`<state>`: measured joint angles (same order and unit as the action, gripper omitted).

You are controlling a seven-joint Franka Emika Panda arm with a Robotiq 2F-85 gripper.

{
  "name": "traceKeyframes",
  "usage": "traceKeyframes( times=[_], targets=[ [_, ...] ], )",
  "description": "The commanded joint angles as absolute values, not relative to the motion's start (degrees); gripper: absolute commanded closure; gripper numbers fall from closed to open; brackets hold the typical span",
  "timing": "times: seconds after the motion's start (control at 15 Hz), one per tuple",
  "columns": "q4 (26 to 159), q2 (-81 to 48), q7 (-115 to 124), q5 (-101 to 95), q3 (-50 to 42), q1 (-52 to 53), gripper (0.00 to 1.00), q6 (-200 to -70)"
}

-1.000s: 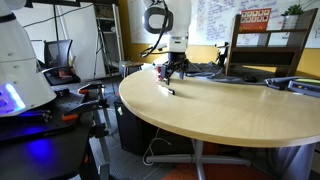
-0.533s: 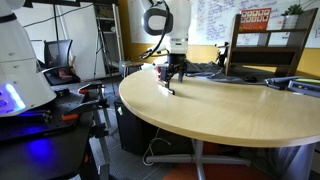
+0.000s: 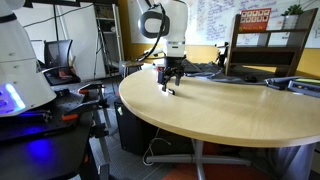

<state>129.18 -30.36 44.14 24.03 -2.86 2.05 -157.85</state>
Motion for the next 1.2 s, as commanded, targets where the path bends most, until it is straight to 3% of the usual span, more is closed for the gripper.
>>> traceKeyframes(
  times=[0.0,0.13,0.67,0.87,1.13],
  targets=[
    [130.5,-30.0,42.8,25.4,-3.2,2.5,0.28,-159.9],
    [130.7,-30.1,42.8,25.1,-3.3,2.7,0.39,-160.0],
    [130.8,-30.2,45.7,22.3,-6.1,5.9,0.99,-159.7],
    [130.8,-29.0,53.3,17.4,-12.1,12.8,0.95,-158.7],
    [129.4,-24.8,78.2,1.5,-28.6,30.9,0.95,-148.7]
  ],
)
